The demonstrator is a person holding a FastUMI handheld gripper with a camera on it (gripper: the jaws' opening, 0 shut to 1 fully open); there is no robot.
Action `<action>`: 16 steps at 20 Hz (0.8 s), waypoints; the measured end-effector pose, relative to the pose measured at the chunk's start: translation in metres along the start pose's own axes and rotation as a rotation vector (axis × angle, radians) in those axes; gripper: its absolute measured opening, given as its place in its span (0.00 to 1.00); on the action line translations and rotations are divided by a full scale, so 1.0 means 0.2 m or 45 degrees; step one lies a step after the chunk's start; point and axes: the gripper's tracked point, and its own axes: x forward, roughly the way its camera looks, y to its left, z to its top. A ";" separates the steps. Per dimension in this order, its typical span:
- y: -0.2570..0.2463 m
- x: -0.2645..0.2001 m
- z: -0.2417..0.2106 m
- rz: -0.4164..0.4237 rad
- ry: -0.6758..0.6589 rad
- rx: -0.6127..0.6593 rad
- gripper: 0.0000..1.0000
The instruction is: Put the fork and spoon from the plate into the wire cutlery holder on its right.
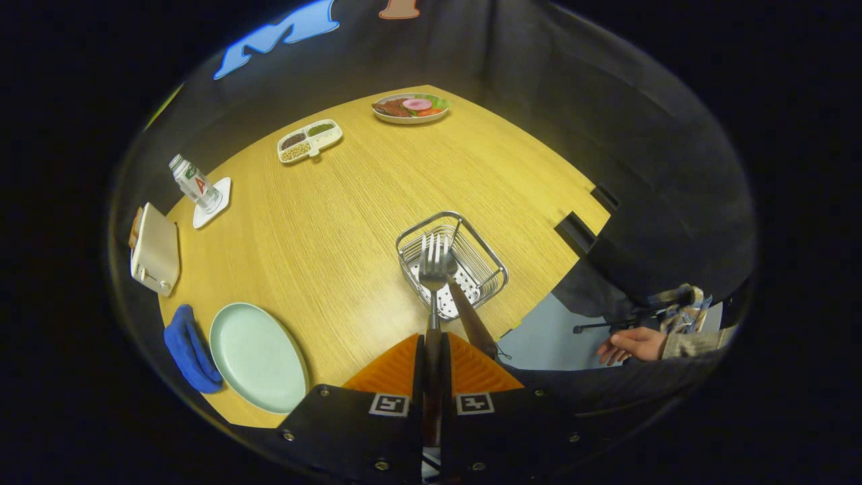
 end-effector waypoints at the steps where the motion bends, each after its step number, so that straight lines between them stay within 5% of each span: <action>1: 0.00 0.00 0.02 -0.005 -0.011 -0.012 0.11; 3: 0.02 -0.03 0.06 0.015 -0.049 -0.008 0.27; 4: 0.02 -0.03 0.08 0.017 -0.062 -0.001 0.49; 6: 0.04 -0.05 0.11 0.039 -0.083 0.009 0.53; 8: 0.04 -0.05 0.13 0.036 -0.097 0.010 0.71; 16: 0.08 -0.07 0.16 0.046 -0.124 -0.031 0.71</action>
